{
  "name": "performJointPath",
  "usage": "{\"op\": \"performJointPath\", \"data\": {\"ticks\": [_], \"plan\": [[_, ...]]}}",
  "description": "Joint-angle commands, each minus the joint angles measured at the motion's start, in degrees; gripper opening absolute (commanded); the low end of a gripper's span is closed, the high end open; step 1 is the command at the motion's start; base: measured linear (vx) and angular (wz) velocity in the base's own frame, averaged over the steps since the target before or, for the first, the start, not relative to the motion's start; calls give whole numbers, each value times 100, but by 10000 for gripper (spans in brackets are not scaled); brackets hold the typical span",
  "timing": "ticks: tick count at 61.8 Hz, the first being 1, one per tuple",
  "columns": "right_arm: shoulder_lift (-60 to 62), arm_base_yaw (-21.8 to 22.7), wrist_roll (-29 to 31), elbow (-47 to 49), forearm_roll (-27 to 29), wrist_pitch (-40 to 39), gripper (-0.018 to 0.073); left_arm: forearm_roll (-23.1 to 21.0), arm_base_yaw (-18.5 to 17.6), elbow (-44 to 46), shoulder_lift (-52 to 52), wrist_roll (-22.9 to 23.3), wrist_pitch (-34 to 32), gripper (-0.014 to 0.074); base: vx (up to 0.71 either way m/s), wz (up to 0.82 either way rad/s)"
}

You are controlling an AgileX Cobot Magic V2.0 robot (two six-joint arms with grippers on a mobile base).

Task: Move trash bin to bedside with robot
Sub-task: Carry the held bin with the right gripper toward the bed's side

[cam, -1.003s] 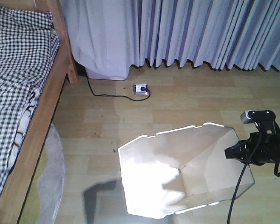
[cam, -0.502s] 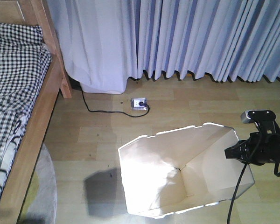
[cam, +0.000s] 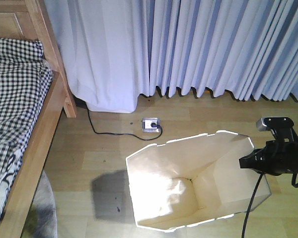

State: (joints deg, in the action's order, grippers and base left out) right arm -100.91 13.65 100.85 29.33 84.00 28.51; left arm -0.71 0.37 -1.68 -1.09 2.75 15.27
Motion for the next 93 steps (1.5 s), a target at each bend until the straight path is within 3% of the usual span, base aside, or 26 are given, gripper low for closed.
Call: {"op": "performJointPath", "data": {"ticks": [1, 93], "plan": [[298, 27, -217, 131, 479, 1097, -4, -25, -14, -165, -57, 45, -419, -6, 23, 2], [298, 27, -217, 131, 479, 1097, -4, -25, -14, -165, -57, 45, -419, -6, 17, -1]]}}
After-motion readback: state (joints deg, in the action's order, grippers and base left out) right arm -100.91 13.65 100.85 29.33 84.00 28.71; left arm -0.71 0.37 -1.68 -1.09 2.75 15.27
